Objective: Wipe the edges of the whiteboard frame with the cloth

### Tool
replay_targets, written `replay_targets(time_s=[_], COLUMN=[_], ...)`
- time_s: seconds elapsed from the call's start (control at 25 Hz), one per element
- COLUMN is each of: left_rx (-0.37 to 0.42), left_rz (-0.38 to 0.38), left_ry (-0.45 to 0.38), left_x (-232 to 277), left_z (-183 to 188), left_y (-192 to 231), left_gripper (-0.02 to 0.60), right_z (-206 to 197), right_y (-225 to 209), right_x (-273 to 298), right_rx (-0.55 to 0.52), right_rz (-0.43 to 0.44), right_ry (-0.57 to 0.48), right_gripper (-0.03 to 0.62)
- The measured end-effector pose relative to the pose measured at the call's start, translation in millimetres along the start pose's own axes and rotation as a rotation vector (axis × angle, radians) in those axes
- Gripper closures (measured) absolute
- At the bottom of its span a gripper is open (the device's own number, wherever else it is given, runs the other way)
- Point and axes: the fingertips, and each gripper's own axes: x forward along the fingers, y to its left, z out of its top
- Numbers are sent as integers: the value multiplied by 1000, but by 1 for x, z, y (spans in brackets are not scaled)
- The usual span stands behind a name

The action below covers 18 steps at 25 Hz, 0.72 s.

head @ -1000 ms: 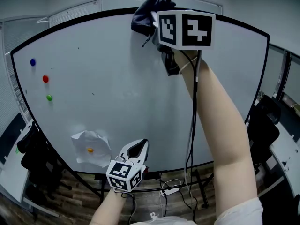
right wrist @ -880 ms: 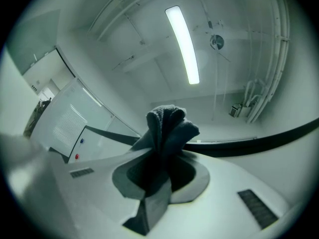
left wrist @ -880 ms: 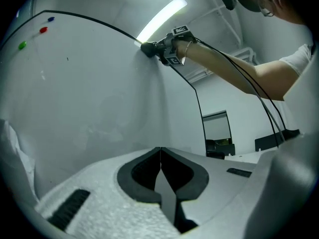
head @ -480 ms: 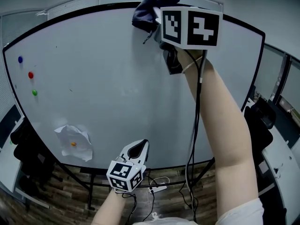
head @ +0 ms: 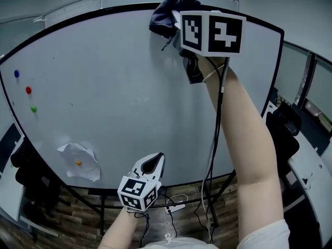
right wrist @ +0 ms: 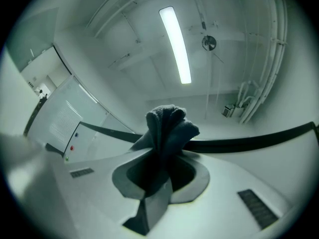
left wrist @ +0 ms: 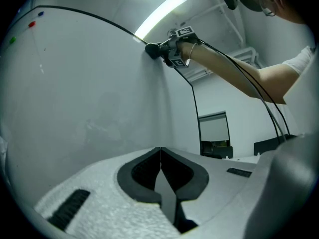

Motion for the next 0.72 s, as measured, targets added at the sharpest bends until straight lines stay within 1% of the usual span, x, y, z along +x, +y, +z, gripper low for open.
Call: replay_targets(time_s=[0.16, 0.28, 0.4, 0.48, 0.6, 0.72], left_rx=[-3, 9, 20, 26, 25, 16], left_rz=[-24, -73, -112, -108, -103, -131], left_ry=[6, 16, 0, -23, -43, -50], left_x=[2, 5, 13, 29, 63, 91], left_z=[-2, -9, -3, 6, 13, 9], left_y=[11, 11, 8, -5, -40, -69], left_gripper=[563, 563, 563, 563, 563, 563], right_z=[-4, -6, -8, -7, -6, -7], right_y=[-11, -14, -18, -37, -81, -109], right_x=[0, 3, 3, -5, -25, -37], right_rx=[19, 12, 5, 5, 0, -16], right_rz=[-18, -30, -32, -29, -23, -24], right_ry=[0, 5, 10, 5, -1, 8], right_gripper=[536, 536, 536, 536, 536, 536])
